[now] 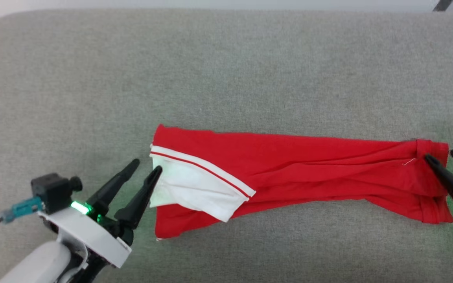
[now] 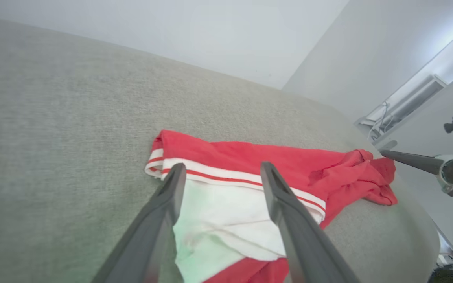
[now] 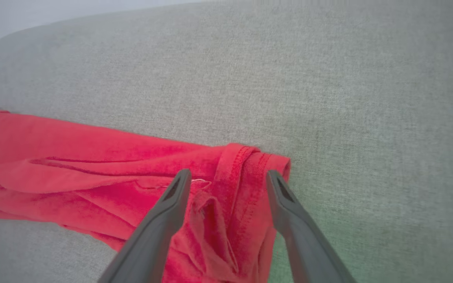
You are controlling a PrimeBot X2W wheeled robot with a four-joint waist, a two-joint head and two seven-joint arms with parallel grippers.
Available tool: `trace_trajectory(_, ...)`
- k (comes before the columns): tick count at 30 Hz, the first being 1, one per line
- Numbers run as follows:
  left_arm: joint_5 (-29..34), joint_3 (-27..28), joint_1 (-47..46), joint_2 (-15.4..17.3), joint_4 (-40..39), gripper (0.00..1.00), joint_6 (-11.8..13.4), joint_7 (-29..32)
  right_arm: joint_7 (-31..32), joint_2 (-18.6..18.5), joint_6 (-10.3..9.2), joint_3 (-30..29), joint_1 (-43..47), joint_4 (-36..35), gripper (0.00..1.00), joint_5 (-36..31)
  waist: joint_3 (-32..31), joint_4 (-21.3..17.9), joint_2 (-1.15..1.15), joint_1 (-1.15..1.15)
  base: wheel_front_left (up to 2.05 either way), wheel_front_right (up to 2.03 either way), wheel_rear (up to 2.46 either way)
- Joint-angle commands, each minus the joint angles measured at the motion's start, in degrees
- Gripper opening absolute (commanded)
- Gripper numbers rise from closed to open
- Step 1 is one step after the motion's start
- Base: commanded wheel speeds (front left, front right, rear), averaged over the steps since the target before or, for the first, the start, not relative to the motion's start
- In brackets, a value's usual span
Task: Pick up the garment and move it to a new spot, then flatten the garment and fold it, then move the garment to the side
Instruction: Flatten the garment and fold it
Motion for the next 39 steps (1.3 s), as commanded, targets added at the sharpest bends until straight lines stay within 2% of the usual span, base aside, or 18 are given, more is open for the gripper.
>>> trace_trajectory(1, 0.90, 1.46, 1.79, -1.11, 0.48, 1.00, -0.08, 0.03, 0.44, -0.52, -0.05, -1.17, 0.90, -0.45, 1.00, 0.68, -1.60, 1.09, 0.00, 0.00, 0.00, 0.00, 0.00)
trace_trajectory(9, 9.03, 11.81, 8.90, -9.78, 4.89, 1.00, 1.98, 0.03, 7.14, -0.07, -0.05, -8.98, 4.83, 1.38, 1.00, 0.41, -2.77, 4.63, 0.00, 0.00, 0.00, 0.00, 0.00)
trace_trajectory(12, 13.01, 17.36, 11.38, -14.00, 5.72, 1.00, 2.44, 0.02, 11.83, 0.32, -0.02, -10.20, 5.66, 2.44, 1.00, -0.22, -2.77, 5.62, 0.00, 0.00, 0.00, 0.00, 0.00)
trace_trajectory(16, 21.34, 22.98, 13.32, -18.15, 6.00, 1.00, 2.36, 0.03, 18.78, 1.37, -0.02, -12.15, 3.89, 4.60, 1.00, -1.22, -2.62, 6.73, 0.00, 0.00, 0.00, 0.00, 0.00)
trace_trajectory(23, 35.47, 30.48, 13.72, -23.67, 4.76, 1.00, 1.69, 0.02, 32.55, 6.07, -0.02, -15.47, -0.80, 9.02, 1.00, -4.68, -2.07, 7.75, 0.00, 0.00, 0.00, 0.00, 0.00)
trace_trajectory(24, 35.47, 30.48, 13.72, -23.67, 4.76, 1.00, 1.69, 0.02, 32.55, 6.07, -0.02, -15.47, -0.80, 9.02, 1.00, -4.68, -2.07, 7.75, 0.00, 0.00, 0.00, 0.00, 0.00)
trace_trajectory(29, 40.75, 33.45, 13.07, -27.04, 5.15, 1.00, 0.64, 0.02, 38.49, 11.13, -0.02, -17.63, -3.30, 10.13, 1.00, -8.44, -0.99, 8.12, 0.00, 0.00, 0.00, 0.00, 0.00)
trace_trajectory(33, 42.31, 34.31, 12.05, -29.24, 6.59, 1.00, 0.06, 0.03, 40.87, 14.32, 0.00, -18.06, -3.74, 9.53, 0.99, -11.07, 0.09, 8.37, 0.00, 0.00, 0.00, 0.00, 0.00)
trace_trajectory(34, 42.06, 34.59, 11.84, -29.70, 6.84, 1.00, -0.03, 0.02, 41.10, 14.90, 0.00, -18.21, -3.82, 9.28, 0.67, -11.54, 0.32, 8.37, 0.00, 0.00, 0.00, 0.00, 0.00)
trace_trajectory(35, 42.18, 34.89, 11.55, -29.91, 6.97, 1.00, -0.12, 0.02, 41.30, 15.47, 0.00, -18.38, -3.92, 8.96, 0.24, -12.01, 0.49, 8.35, 0.00, 0.00, 0.00, 0.00, 0.00)
trace_trajectory(36, 42.52, 35.02, 11.44, -30.09, 7.15, 1.00, -0.05, 0.02, 41.34, 15.90, 0.00, -18.51, -3.96, 8.64, 0.00, -12.34, 0.62, 8.31, 0.00, 0.00, 0.00, 0.00, 0.00)
trace_trajectory(39, 42.64, 34.57, 11.47, -30.05, 6.97, 1.00, -0.13, 0.02, 41.82, 16.66, -0.02, -19.35, -3.50, 7.32, 0.00, -12.72, 0.78, 8.01, 0.00, 0.00, 0.00, 0.00, 0.00)
